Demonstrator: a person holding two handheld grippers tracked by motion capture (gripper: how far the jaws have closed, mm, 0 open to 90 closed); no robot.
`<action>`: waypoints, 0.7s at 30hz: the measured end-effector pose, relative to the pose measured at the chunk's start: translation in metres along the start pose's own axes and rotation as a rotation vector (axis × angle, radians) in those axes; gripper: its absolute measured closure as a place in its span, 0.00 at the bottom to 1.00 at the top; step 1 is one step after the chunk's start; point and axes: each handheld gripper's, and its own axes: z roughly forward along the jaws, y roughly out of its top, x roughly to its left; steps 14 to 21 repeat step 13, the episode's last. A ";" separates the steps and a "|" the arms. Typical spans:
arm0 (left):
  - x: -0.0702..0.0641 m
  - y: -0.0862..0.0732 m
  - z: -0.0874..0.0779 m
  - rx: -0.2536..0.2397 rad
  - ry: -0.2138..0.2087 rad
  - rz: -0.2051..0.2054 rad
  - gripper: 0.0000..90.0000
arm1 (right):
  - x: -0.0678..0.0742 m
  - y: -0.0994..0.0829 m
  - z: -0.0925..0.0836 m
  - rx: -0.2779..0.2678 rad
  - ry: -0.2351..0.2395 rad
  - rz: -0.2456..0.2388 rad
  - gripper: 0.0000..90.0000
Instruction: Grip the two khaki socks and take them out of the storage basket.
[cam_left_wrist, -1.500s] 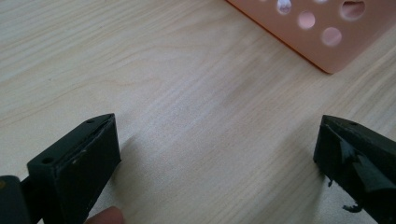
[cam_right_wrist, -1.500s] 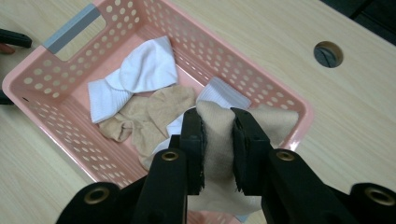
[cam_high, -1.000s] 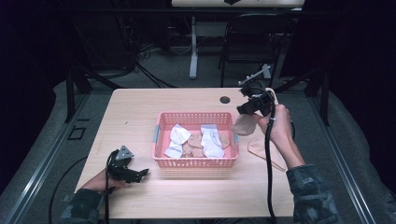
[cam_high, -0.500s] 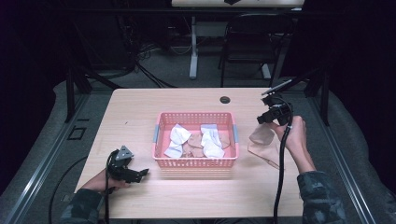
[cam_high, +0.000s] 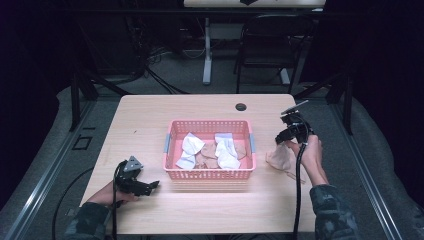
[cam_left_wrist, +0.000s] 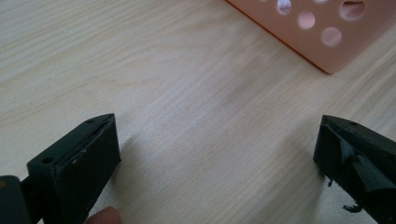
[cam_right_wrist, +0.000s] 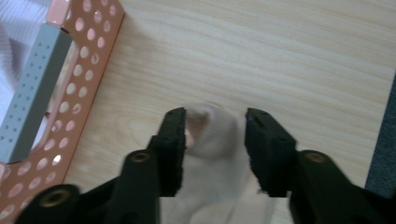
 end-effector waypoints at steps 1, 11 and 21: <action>0.000 0.000 0.000 0.000 0.000 0.000 0.00 | -0.002 -0.002 -0.002 -0.006 0.004 0.002 0.58; 0.000 0.000 0.000 0.000 0.000 0.000 0.00 | -0.005 -0.033 -0.034 -0.123 0.099 -0.004 0.16; 0.000 0.000 0.000 -0.001 0.000 0.000 0.00 | -0.004 -0.040 -0.041 -0.142 0.079 -0.028 0.13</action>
